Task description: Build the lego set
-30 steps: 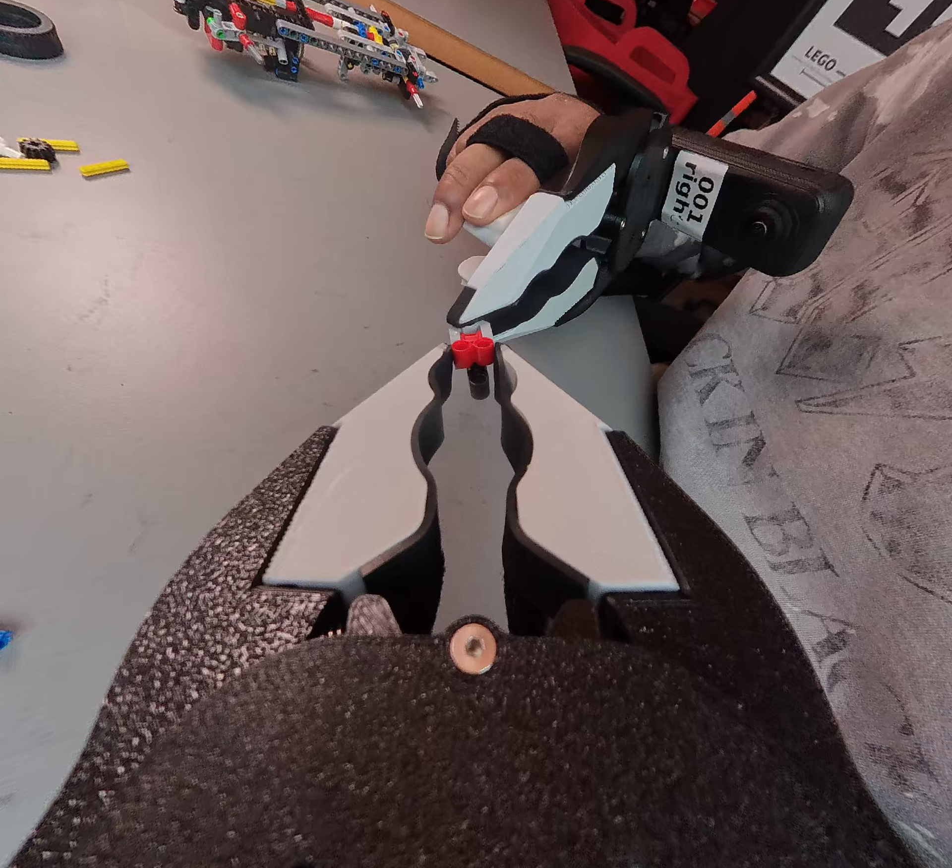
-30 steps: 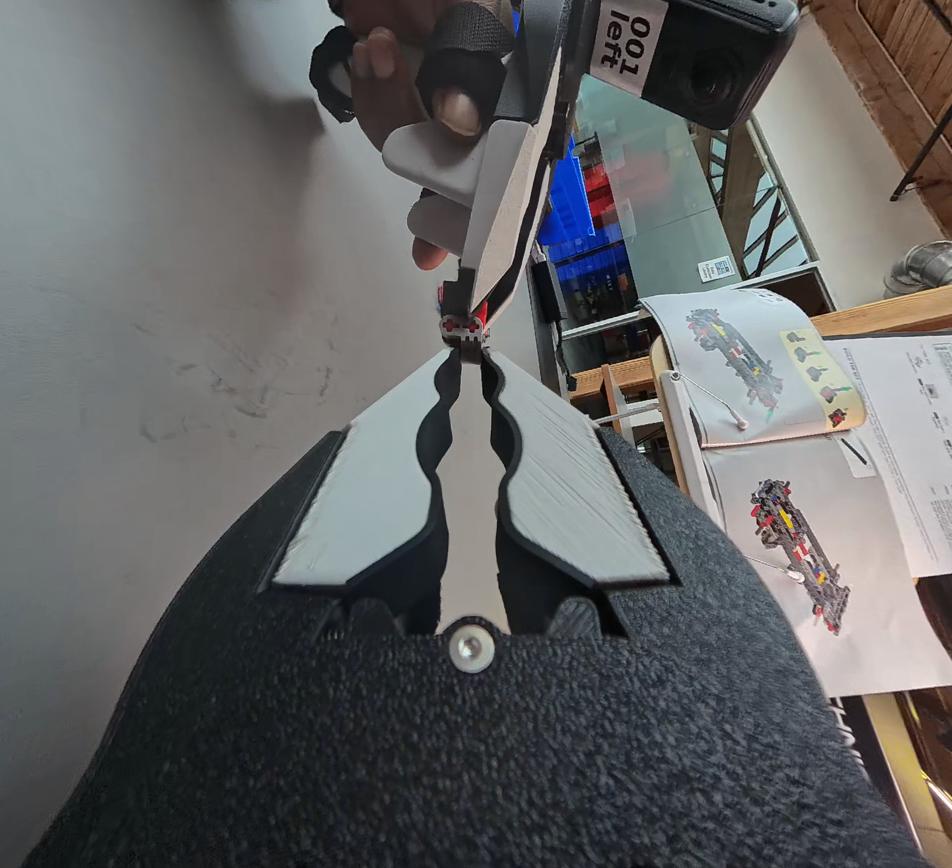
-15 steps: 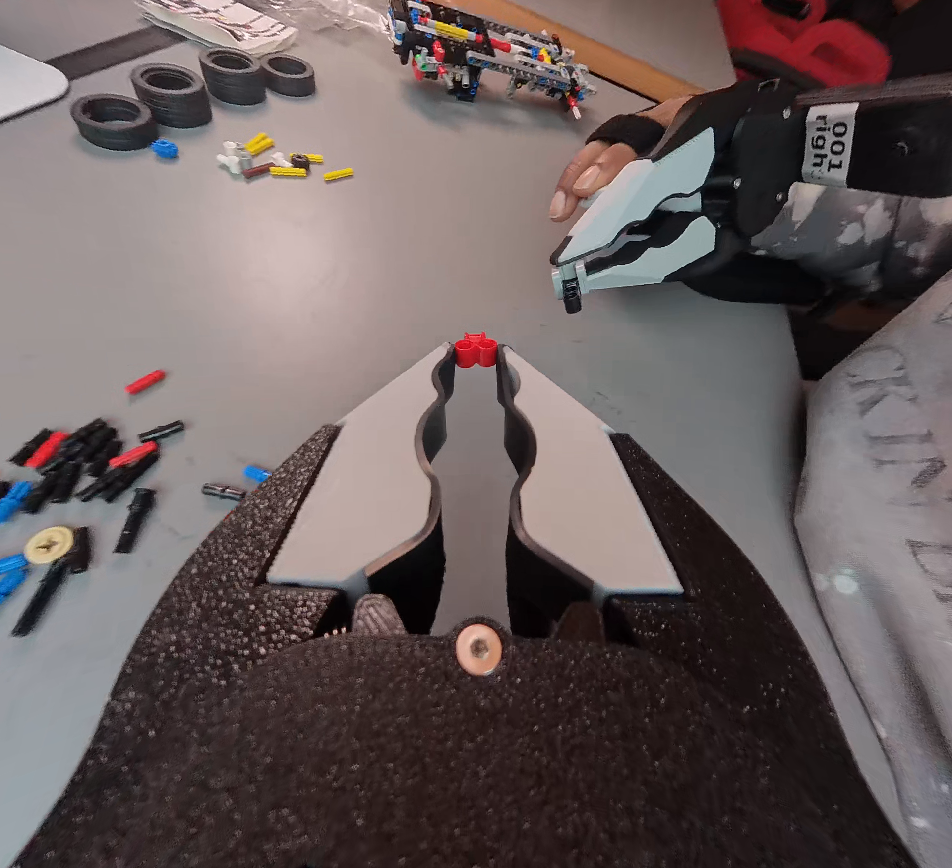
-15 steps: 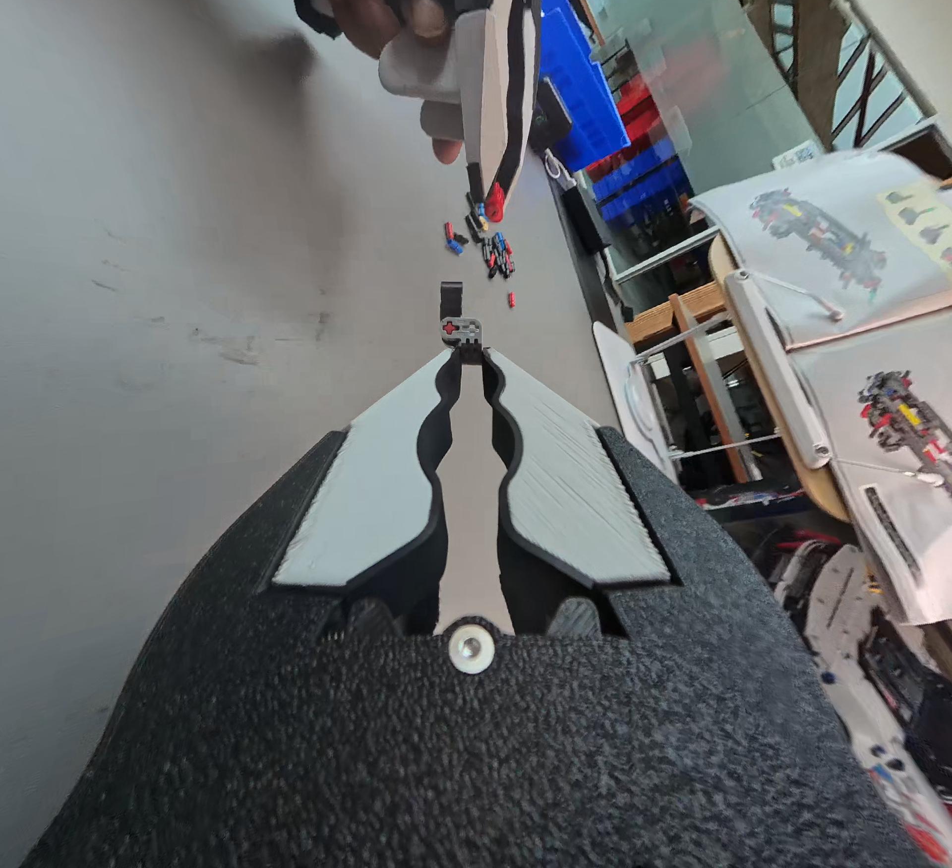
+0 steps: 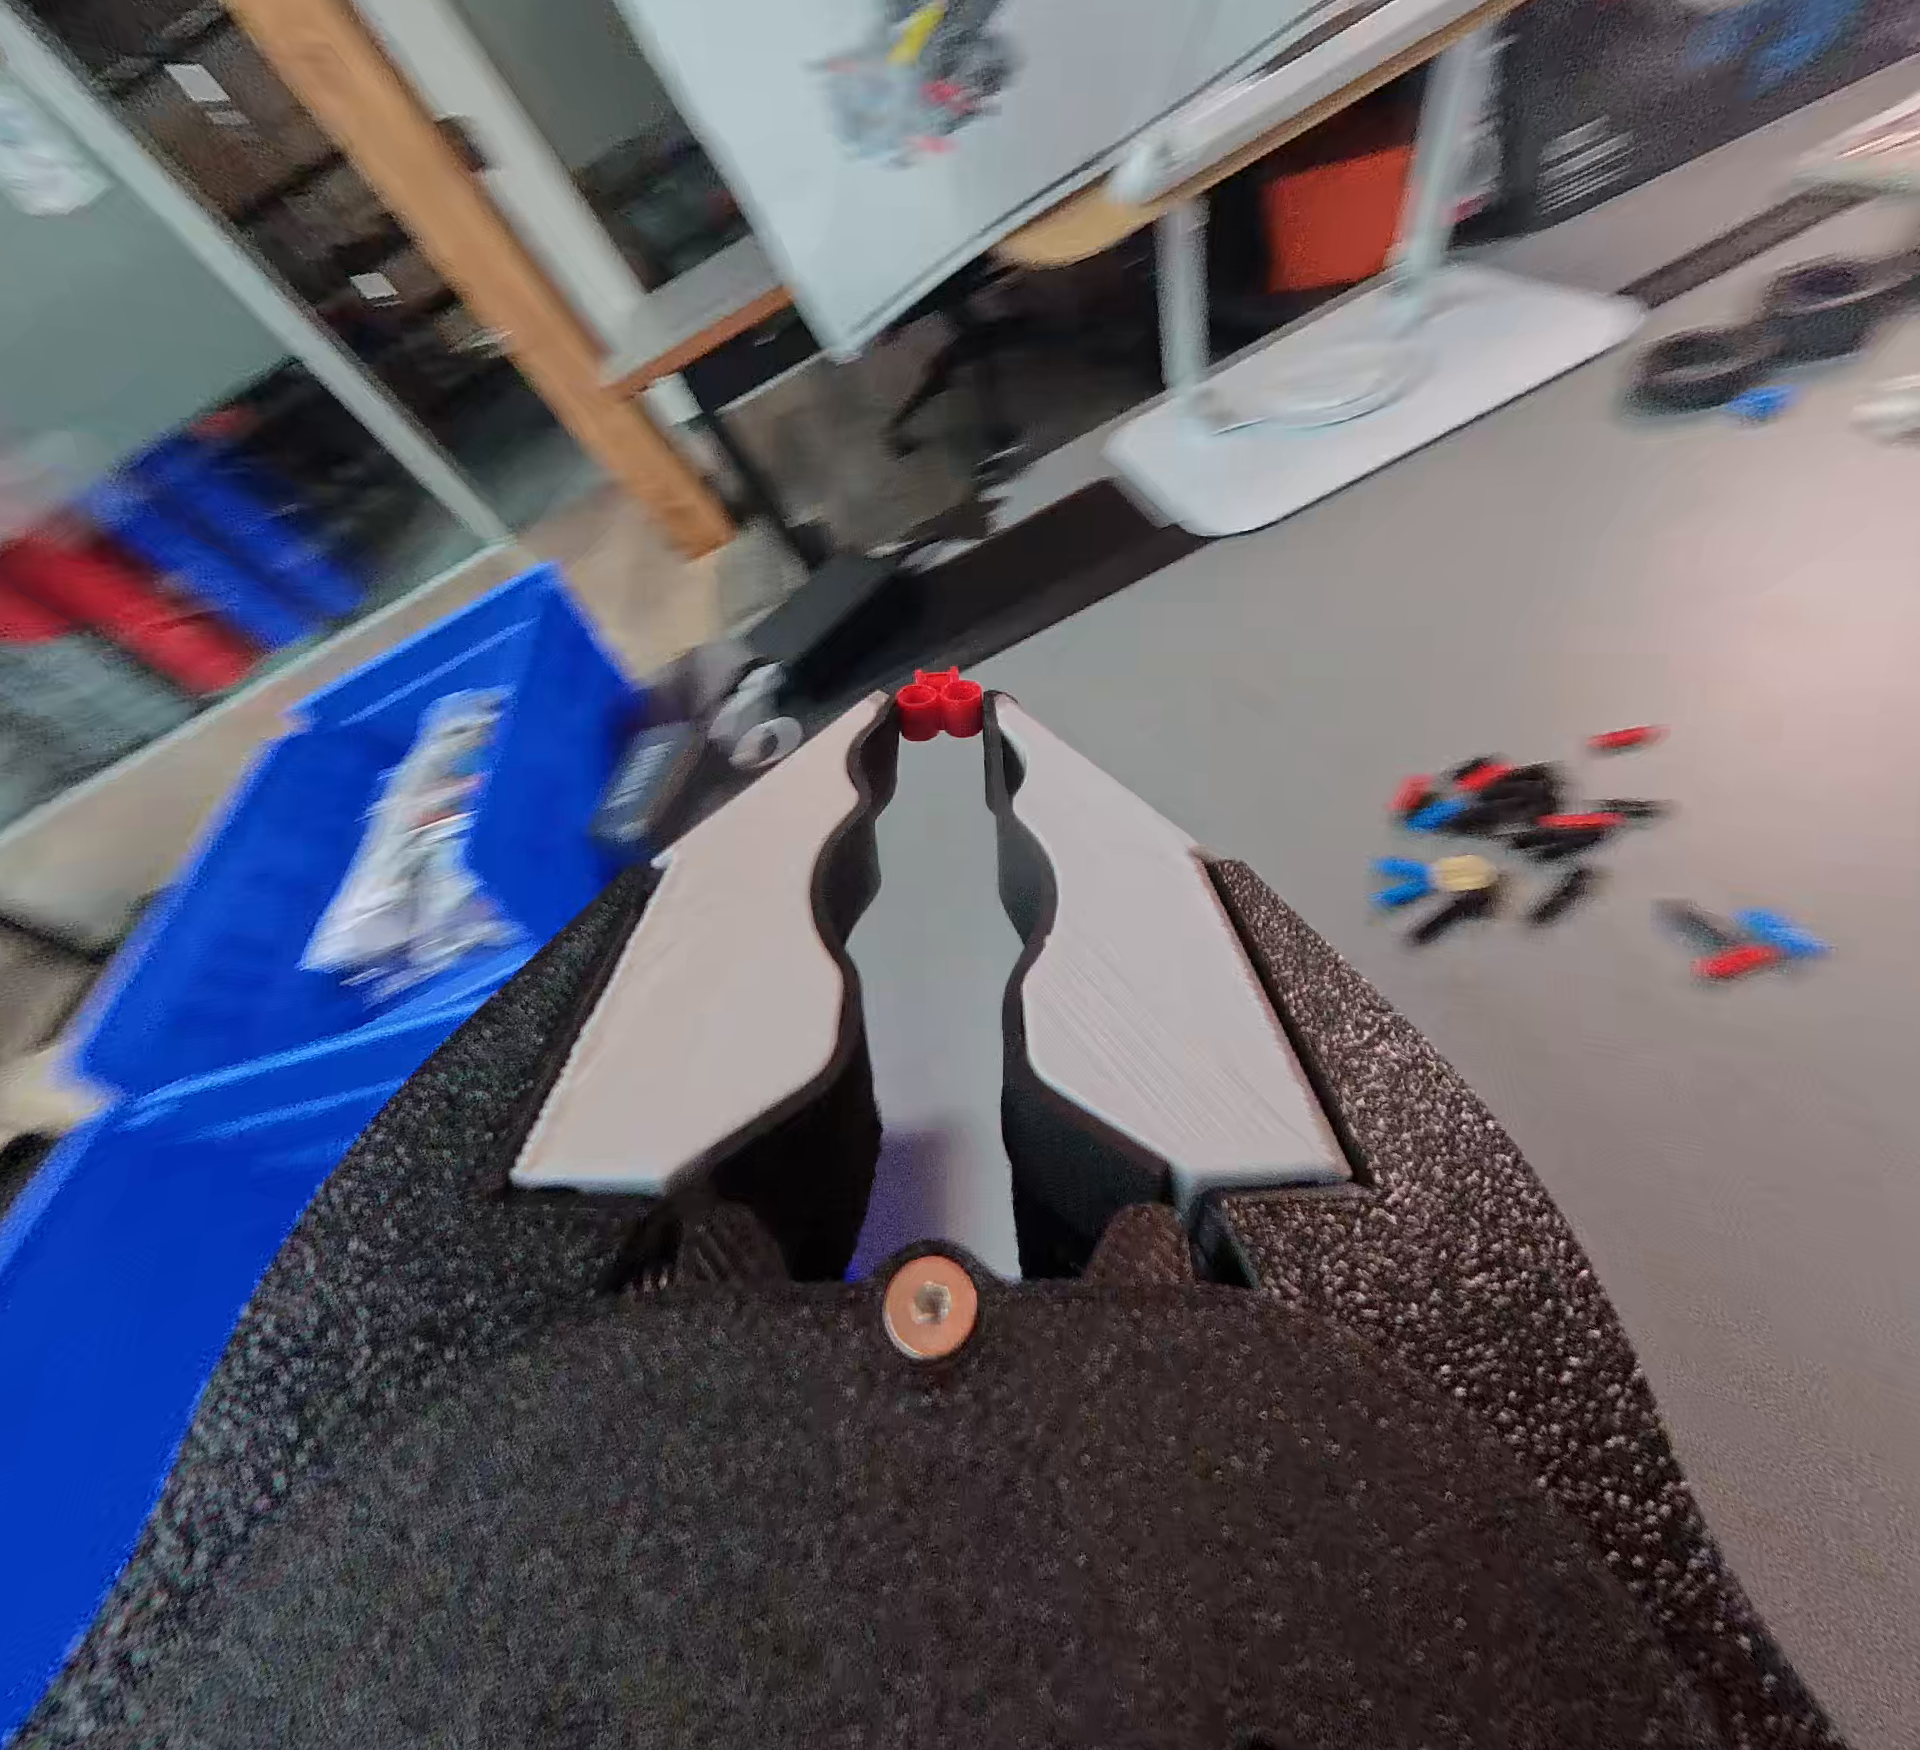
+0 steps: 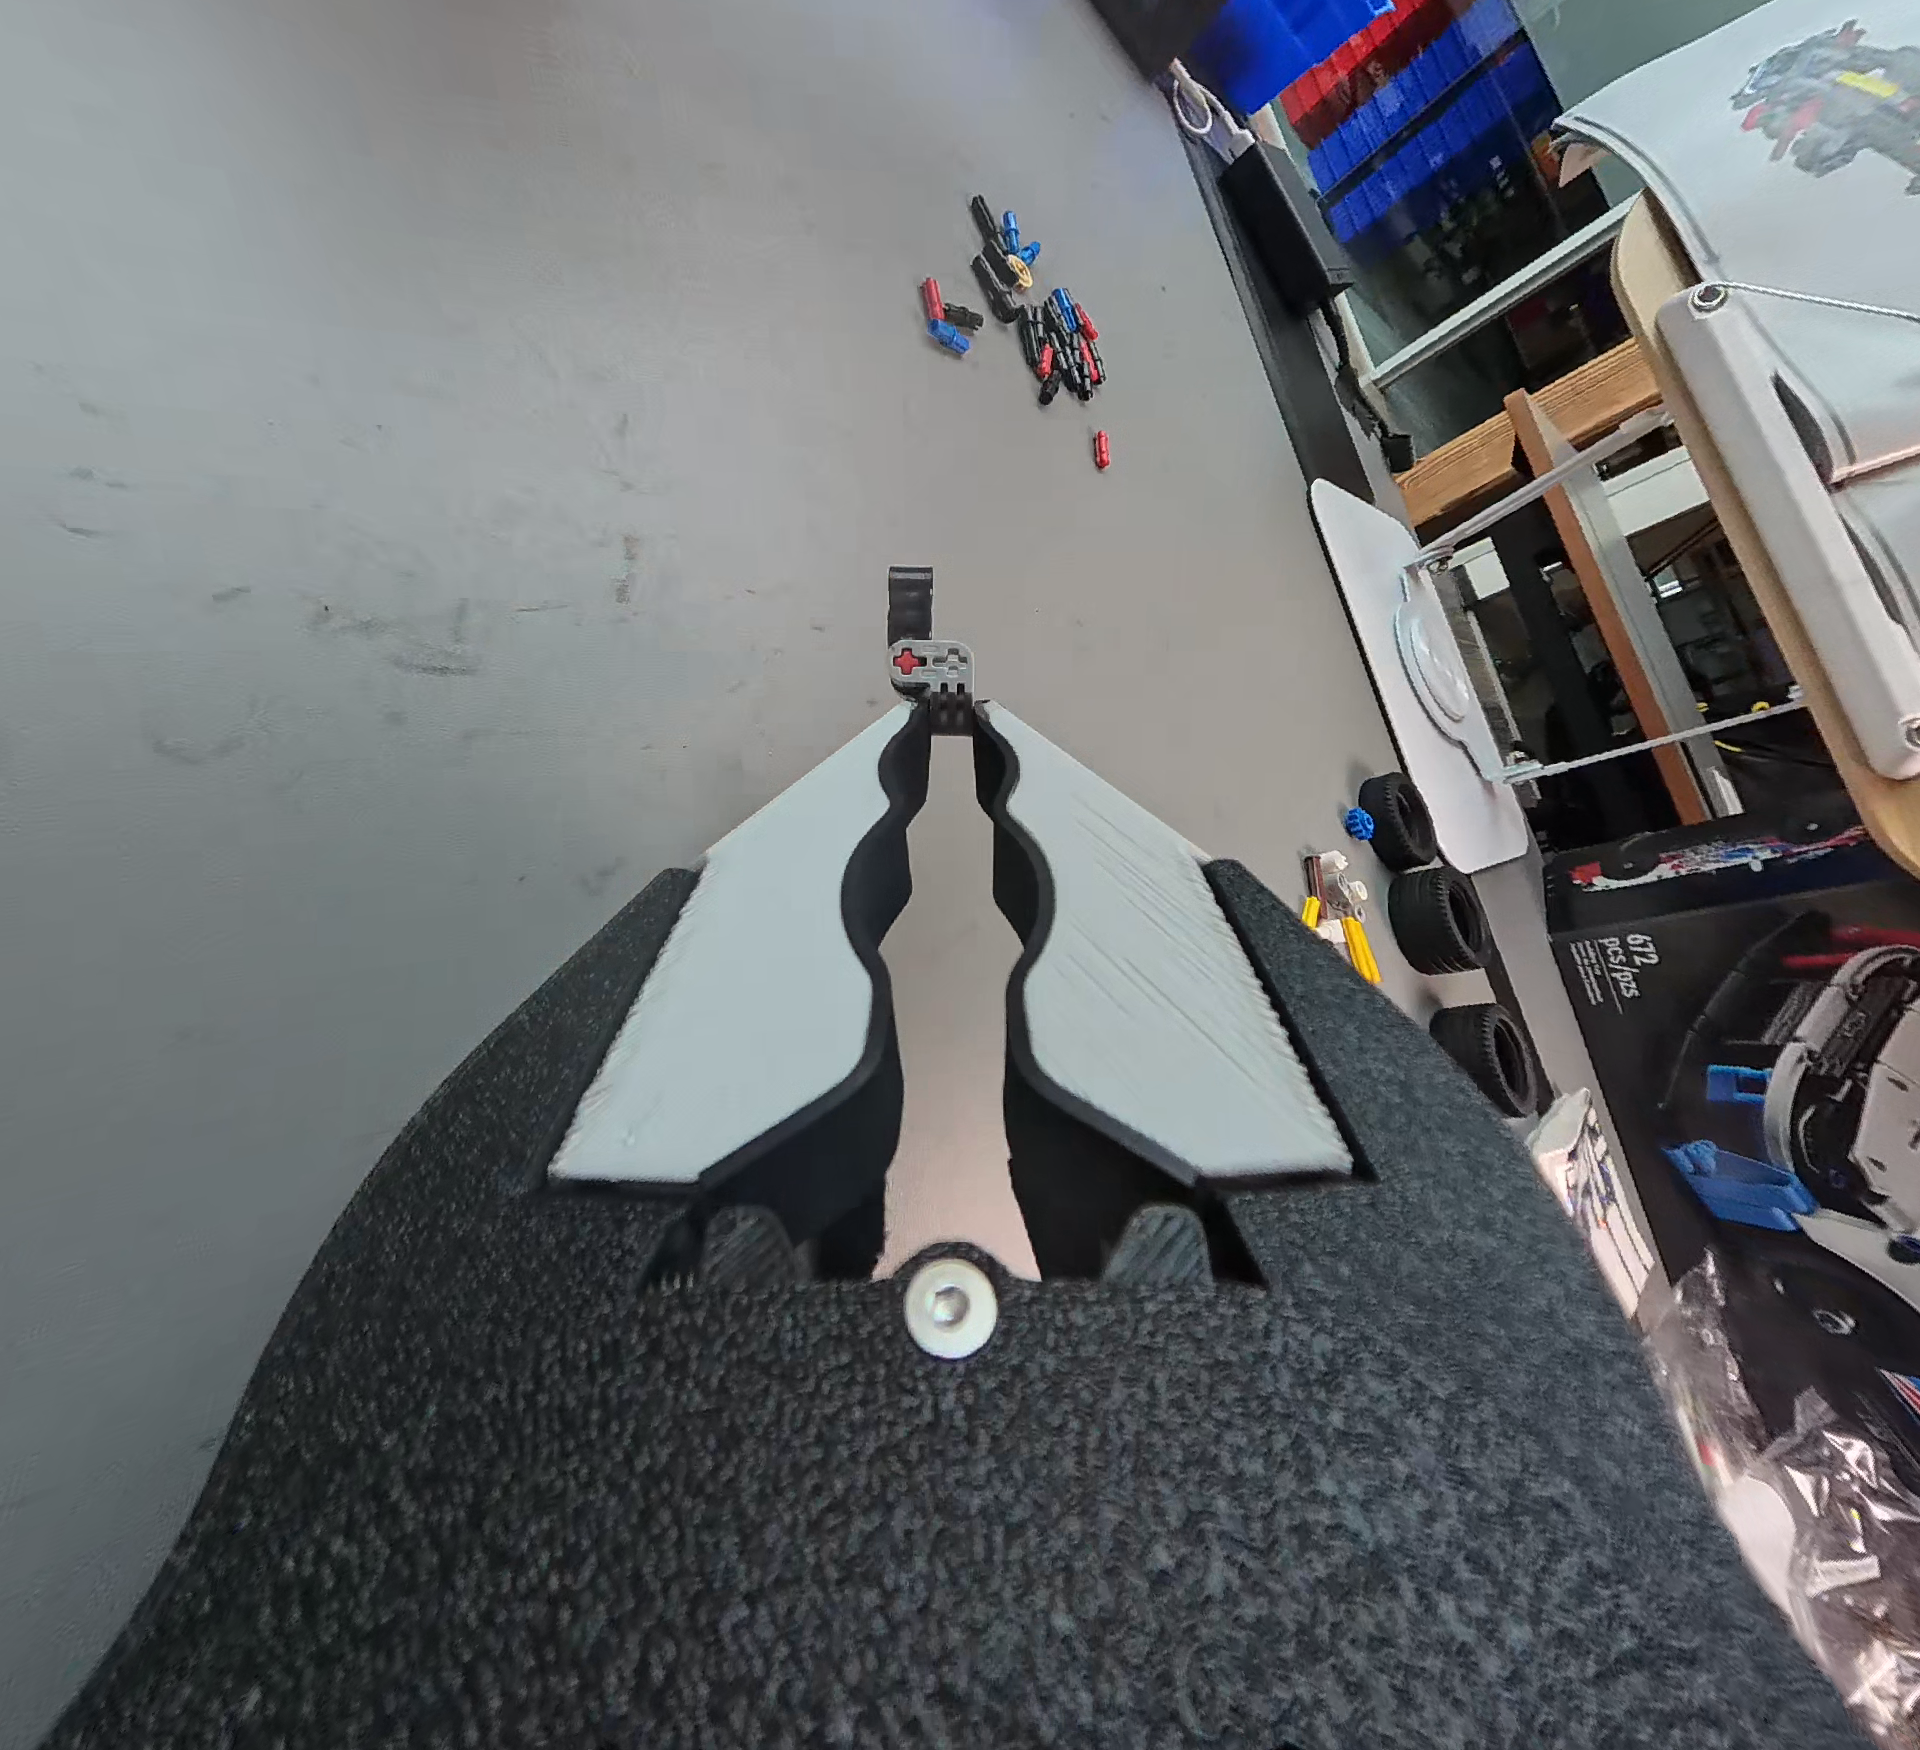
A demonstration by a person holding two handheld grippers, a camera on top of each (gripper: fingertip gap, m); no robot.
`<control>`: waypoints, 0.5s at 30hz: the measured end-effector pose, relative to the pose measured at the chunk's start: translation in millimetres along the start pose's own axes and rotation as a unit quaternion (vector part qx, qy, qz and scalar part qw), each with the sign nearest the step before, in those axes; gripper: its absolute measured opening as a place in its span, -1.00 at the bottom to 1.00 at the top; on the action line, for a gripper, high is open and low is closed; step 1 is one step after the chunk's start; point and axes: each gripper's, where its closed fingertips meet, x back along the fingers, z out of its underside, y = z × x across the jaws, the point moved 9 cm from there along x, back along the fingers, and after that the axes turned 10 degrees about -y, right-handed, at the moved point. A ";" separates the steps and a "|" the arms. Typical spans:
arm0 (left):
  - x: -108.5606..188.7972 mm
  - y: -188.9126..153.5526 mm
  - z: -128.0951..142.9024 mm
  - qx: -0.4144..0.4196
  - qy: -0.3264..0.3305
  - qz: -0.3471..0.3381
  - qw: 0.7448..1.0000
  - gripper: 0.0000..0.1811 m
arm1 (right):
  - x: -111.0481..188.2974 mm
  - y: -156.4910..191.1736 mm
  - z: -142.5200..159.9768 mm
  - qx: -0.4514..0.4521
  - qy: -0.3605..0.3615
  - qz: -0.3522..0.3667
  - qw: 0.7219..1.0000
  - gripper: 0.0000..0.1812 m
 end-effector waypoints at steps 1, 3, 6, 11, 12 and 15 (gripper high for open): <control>7.5 21.2 2.1 -0.050 0.038 -0.072 0.995 -0.82 | -0.3 -0.5 -0.3 -0.005 -0.003 0.000 1.000 -0.92; 19.7 53.6 16.6 -0.126 0.167 -0.148 0.967 -0.83 | -1.0 -0.9 -1.7 -0.020 -0.011 -0.002 1.000 -0.92; 26.3 73.3 51.6 -0.063 0.305 -0.132 0.941 -0.82 | -1.9 -2.3 -5.1 -0.040 -0.022 0.000 0.999 -0.92; 18.4 61.4 64.6 -0.050 0.304 -0.093 0.947 -0.41 | -0.2 -5.4 -6.7 -0.078 -0.038 0.007 0.996 -0.92; 14.3 51.2 54.2 -0.044 0.256 -0.066 0.963 -0.41 | 0.2 -6.8 -6.7 -0.087 -0.042 0.010 0.995 -0.92; 2.2 -3.3 15.2 0.031 0.086 0.105 0.990 -0.47 | 1.8 -12.0 -8.6 -0.120 -0.064 0.020 0.991 -0.92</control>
